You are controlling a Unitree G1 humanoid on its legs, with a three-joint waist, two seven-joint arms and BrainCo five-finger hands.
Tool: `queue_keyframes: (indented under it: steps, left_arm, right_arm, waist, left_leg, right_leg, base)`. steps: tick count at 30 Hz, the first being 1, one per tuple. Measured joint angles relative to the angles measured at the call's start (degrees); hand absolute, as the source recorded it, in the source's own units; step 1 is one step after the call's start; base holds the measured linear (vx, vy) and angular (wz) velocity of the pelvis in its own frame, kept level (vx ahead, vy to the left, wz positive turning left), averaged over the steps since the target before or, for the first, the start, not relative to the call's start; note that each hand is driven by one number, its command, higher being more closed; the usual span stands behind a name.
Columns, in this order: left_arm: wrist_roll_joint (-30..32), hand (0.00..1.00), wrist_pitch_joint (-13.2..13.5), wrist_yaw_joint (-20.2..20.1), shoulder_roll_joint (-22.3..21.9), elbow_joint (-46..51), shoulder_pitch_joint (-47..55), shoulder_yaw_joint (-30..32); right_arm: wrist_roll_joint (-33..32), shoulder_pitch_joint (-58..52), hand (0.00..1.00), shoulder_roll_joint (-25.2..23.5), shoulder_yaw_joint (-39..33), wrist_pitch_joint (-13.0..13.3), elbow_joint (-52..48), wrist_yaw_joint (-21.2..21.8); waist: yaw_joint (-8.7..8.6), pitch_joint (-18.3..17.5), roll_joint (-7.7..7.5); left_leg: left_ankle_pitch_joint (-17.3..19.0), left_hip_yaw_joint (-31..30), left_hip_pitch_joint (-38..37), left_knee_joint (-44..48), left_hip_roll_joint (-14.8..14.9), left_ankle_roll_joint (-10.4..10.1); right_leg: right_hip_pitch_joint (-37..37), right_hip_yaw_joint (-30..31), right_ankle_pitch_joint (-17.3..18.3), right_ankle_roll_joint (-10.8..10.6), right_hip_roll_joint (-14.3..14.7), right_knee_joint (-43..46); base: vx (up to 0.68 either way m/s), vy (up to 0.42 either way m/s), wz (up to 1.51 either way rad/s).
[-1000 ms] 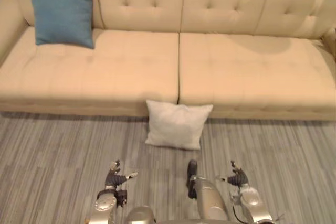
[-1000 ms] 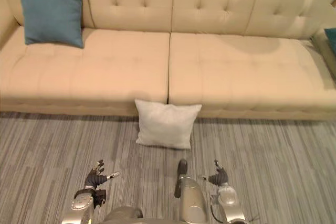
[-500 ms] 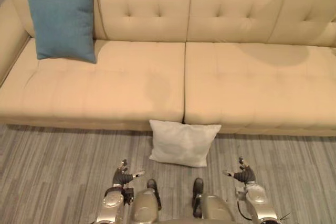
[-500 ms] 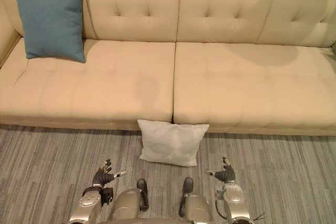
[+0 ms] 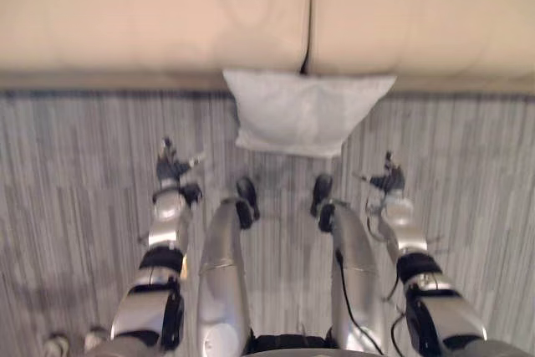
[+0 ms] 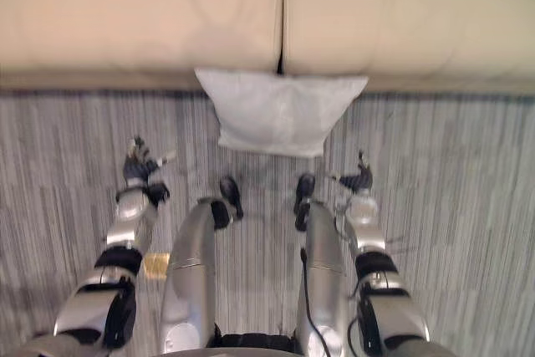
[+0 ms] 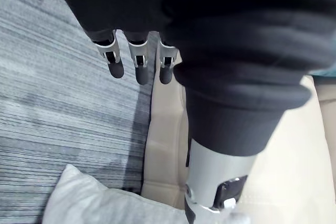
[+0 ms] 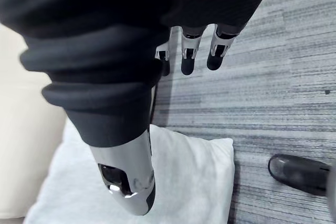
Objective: Pick up cushions and gather them together orderly.
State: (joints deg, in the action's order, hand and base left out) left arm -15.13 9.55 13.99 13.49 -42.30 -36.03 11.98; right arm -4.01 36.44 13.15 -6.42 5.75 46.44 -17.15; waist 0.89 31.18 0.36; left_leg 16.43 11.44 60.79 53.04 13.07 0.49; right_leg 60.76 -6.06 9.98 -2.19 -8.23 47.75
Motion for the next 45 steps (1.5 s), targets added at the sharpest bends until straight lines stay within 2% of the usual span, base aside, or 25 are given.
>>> queue_keyframes:
  steps: [2, 5, 11, 12, 16, 21, 26, 29, 30, 32, 33, 34, 35, 37, 38, 40, 42, 45]
  left_arm:
    - [-0.42, 0.00, 0.05, 0.35, 1.12, 0.49, -6.91, -0.02]
    - [-1.22, 0.00, 0.23, 1.16, 1.39, 1.38, -13.80, -1.56]
    - [-2.27, 0.00, 0.91, 1.47, 1.69, 1.90, -23.19, -8.36]
    - [-2.35, 1.00, 0.94, 1.59, 1.72, 2.39, -24.71, -9.65]
    - [-3.32, 1.00, 0.93, 4.10, 1.39, 2.70, -28.73, -12.44]
    - [-4.51, 1.00, 0.71, 6.93, 2.10, 6.86, -27.22, -13.97]
    - [-4.44, 1.00, 0.42, 9.80, 2.46, 16.14, -20.88, -15.04]
    - [-4.09, 1.00, 0.51, 10.20, 2.16, 22.53, -12.97, -15.75]
    - [-3.25, 1.00, 1.14, 10.19, 1.79, 25.93, -8.78, -15.87]
    - [-1.83, 1.00, 2.12, 10.19, -0.49, 31.32, -1.59, -15.89]
    - [-1.52, 1.00, 2.20, 10.18, -1.65, 32.70, 0.96, -15.91]
    - [-0.58, 1.00, 3.17, 10.01, -4.35, 35.44, 9.29, -16.67]
    - [-0.12, 1.00, 3.64, 9.89, -5.37, 36.42, 12.59, -16.87]
    - [0.05, 1.00, 3.70, 9.76, -7.16, 37.64, 19.27, -17.39]
    - [0.05, 1.00, 3.71, 9.55, -7.85, 38.35, 23.71, -17.88]
    - [0.11, 1.00, 3.73, 8.62, -8.22, 40.27, 29.51, -18.20]
    - [0.11, 1.00, 4.31, 7.19, -8.34, 40.70, 33.63, -18.19]
    - [0.10, 1.00, 4.47, 5.88, -7.89, 40.68, 39.02, -17.97]
  right_arm:
    - [-0.95, 8.30, 0.00, 1.28, -1.94, -0.10, 0.36, -1.08]
    - [-2.74, 17.64, 0.00, 3.67, -2.01, -0.07, 0.59, -1.91]
    - [-4.74, 29.05, 0.00, 4.08, 2.38, 0.02, 0.59, -4.27]
    - [-4.96, 30.69, 1.00, 3.92, 3.48, 0.02, 0.57, -4.84]
    - [-4.98, 33.86, 1.00, 2.29, 4.48, -0.04, -0.31, -8.18]
    - [-6.99, 33.98, 1.00, 2.02, 6.70, -0.05, -3.07, -9.71]
    - [-7.19, 26.74, 1.00, 0.86, 9.76, -0.58, -13.90, -10.38]
    - [-6.46, 16.52, 1.00, -1.77, 11.01, -0.44, -24.21, -10.30]
    - [-5.93, 11.66, 1.00, -2.83, 11.16, 0.20, -29.51, -10.25]
    - [-4.31, 3.12, 1.00, -4.34, 12.30, 0.86, -38.84, -10.08]
    - [-4.21, 0.33, 1.00, -4.92, 12.71, 1.30, -40.67, -10.04]
    - [-2.87, -8.33, 1.00, -6.31, 14.27, 3.08, -44.41, -9.03]
    - [-2.08, -12.00, 1.00, -6.77, 14.65, 3.48, -47.00, -7.96]
    - [-1.79, -18.99, 1.00, -7.28, 16.41, 4.38, -50.23, -6.50]
    - [-1.08, -23.19, 1.00, -7.59, 17.39, 4.91, -51.55, -5.24]
    - [0.12, -27.68, 1.00, -7.80, 18.55, 5.18, -52.96, -3.47]
    - [0.12, -30.49, 1.00, -7.97, 18.92, 5.19, -52.74, -1.33]
    - [0.12, -32.39, 1.00, -7.32, 20.03, 5.16, -49.02, 1.31]
  waist:
    - [0.08, 0.30, 0.05]
    - [0.07, 0.44, 0.07]
    - [0.00, 0.45, 0.10]
    - [0.02, 0.45, 0.10]
    - [-0.24, 0.45, 0.11]
    - [-0.48, 0.44, 0.11]
    - [-1.37, 0.30, 0.10]
    - [-1.50, -0.12, 0.14]
    - [-1.39, -1.05, 0.11]
    - [-1.36, -1.11, 0.10]
    - [-1.31, -2.17, 0.12]
    - [-1.40, -9.30, 0.13]
    - [-1.44, -9.59, 0.14]
    - [-1.43, -10.39, 0.10]
    - [-1.45, -12.38, 0.00]
    - [-1.44, -14.45, -0.03]
    - [-1.25, -14.94, -0.11]
    - [-1.21, -17.83, -0.10]
  left_leg:
    - [-0.15, -0.34, 8.75, 3.70, 0.77, 0.21]
    - [-0.17, -0.66, 16.27, 7.00, 1.35, 0.22]
    - [-0.21, -0.73, 23.03, 9.31, 1.98, 0.31]
    - [-0.24, -0.74, 24.25, 9.69, 2.20, 0.32]
    - [-0.21, -0.86, 27.18, 11.93, 2.97, 0.30]
    - [-0.23, -0.90, 28.51, 13.33, 3.07, 0.30]
    - [-0.55, -1.30, 25.47, 13.32, 3.69, 0.50]
    - [-0.38, -1.51, 16.72, 10.72, 3.89, 0.27]
    - [0.13, -1.57, 12.91, 9.17, 3.97, -0.59]
    - [0.32, -1.24, 3.87, 4.87, 3.93, -0.73]
    - [0.26, -1.09, 1.67, 3.34, 3.86, -0.82]
    - [-0.20, -0.27, -0.63, -0.78, 3.83, -1.53]
    - [-0.74, 0.25, -4.93, -3.37, 3.77, -2.30]
    - [-1.34, 0.87, -13.39, -6.85, 3.71, -2.58]
    - [-1.42, 1.42, -17.72, -9.53, 3.23, -2.71]
    - [-1.61, 2.29, -23.25, -13.16, 2.58, -3.00]
    - [-2.08, 3.24, -29.19, -17.34, 1.53, -3.58]
    - [-3.63, 4.32, -34.75, -23.63, -0.21, -3.61]
  right_leg:
    - [8.90, 0.34, -0.09, 0.25, 0.01, 3.86]
    - [16.74, 0.63, -0.05, 0.32, -0.10, 7.50]
    - [23.71, 0.52, 0.12, 0.80, -0.51, 10.18]
    - [24.84, 0.45, 0.02, 0.98, -0.50, 10.48]
    - [27.73, 0.52, 0.09, 1.14, -0.30, 12.52]
    - [29.31, 0.79, 0.13, 1.31, -0.43, 14.21]
    - [25.91, 0.28, -0.13, 1.72, 0.08, 13.78]
    - [16.88, -0.55, 0.37, 2.08, 0.67, 10.85]
    - [12.95, -0.86, 0.83, 1.92, 1.16, 9.10]
    - [3.51, -2.48, 1.17, 2.42, 1.11, 4.51]
    - [1.12, -3.00, 1.15, 2.39, 1.08, 2.90]
    - [-1.46, -4.39, 1.02, 2.20, 0.90, -1.49]
    - [-5.94, -5.12, 0.51, 1.86, 0.91, -4.33]
    - [-14.73, -6.26, -0.78, 2.17, 1.14, -8.37]
    - [-18.83, -6.45, -0.80, 1.99, 1.23, -10.96]
    - [-24.23, -6.62, -1.09, 1.56, 1.45, -14.72]
    - [-29.69, -6.32, -1.57, 0.85, 1.58, -18.60]
    - [-35.02, -6.24, -3.30, 0.26, 1.69, -24.89]
  base:
    - [-0.08, -0.038, -0.13]
    - [-0.07, -0.028, -0.06]
    - [-0.09, -0.009, 0.01]
    - [-0.07, 0.017, -0.05]
    - [-0.04, 0.030, -0.07]
    - [-0.05, 0.038, 0.01]
    - [-0.05, 0.036, -0.03]
    - [-0.06, -0.015, 0.01]
    - [-0.06, -0.044, 0.00]
    - [-0.04, -0.060, 0.03]
    - [0.01, -0.060, 0.06]
    - [0.10, -0.038, 0.07]
    - [0.15, -0.023, 0.08]
    - [0.22, -0.003, 0.09]
    - [0.22, -0.001, 0.10]
    - [0.22, 0.017, 0.05]
    - [0.24, 0.035, 0.00]
    - [0.22, 0.024, 0.00]
